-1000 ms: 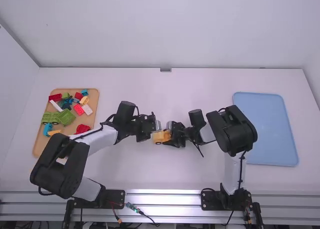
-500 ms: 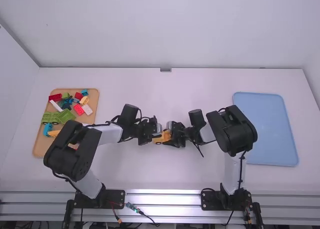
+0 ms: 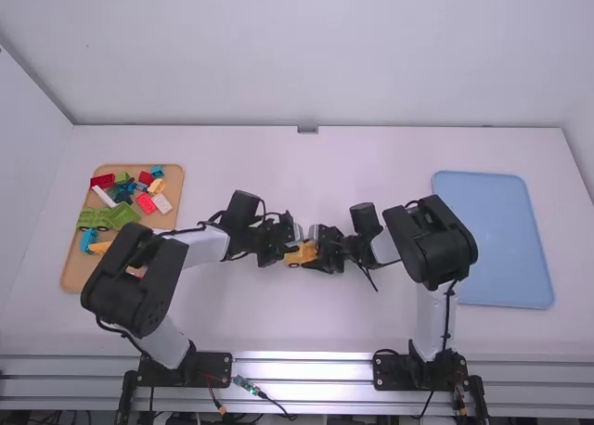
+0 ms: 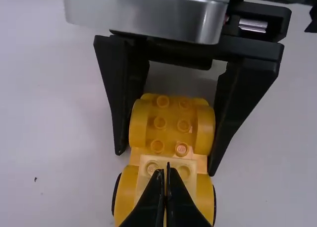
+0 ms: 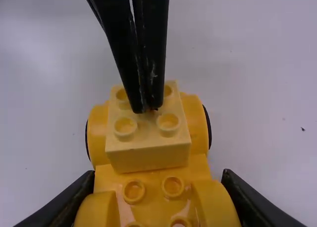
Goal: Assemble lego blocks to make yellow taxi
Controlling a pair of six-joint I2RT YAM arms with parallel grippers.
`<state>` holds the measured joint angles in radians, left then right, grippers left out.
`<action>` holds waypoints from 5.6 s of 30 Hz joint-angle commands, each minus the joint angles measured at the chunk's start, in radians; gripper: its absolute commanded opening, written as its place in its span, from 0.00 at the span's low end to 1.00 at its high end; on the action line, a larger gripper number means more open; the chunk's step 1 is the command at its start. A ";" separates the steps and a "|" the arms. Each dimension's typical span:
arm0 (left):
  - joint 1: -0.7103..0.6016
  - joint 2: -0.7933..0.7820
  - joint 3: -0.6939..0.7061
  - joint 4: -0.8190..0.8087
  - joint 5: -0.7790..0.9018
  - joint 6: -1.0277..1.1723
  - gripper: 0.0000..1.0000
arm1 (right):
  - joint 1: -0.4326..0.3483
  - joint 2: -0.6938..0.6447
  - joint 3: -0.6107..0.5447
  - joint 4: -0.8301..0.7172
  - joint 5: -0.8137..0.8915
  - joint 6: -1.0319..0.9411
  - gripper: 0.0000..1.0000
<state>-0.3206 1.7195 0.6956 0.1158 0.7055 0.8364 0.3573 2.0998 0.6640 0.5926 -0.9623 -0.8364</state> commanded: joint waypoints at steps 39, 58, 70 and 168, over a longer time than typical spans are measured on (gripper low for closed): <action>0.303 -0.497 0.019 -0.002 -0.147 -0.432 0.99 | -0.004 0.015 -0.008 -0.032 0.082 0.029 0.80; 0.464 -0.497 0.020 0.011 -0.147 -0.586 0.99 | -0.003 -0.253 -0.009 -0.327 0.247 0.017 0.99; 0.571 -0.400 0.199 -0.220 -0.332 -0.673 0.99 | -0.003 -0.604 -0.008 -0.528 0.468 0.149 0.99; 0.779 0.510 0.883 -0.513 -0.544 -0.197 0.58 | 0.042 -0.894 -0.008 -0.645 0.604 0.148 0.99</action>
<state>0.4614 2.2169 1.5826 -0.3790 0.1928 0.6758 0.3992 1.2201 0.6598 -0.0551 -0.3592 -0.6846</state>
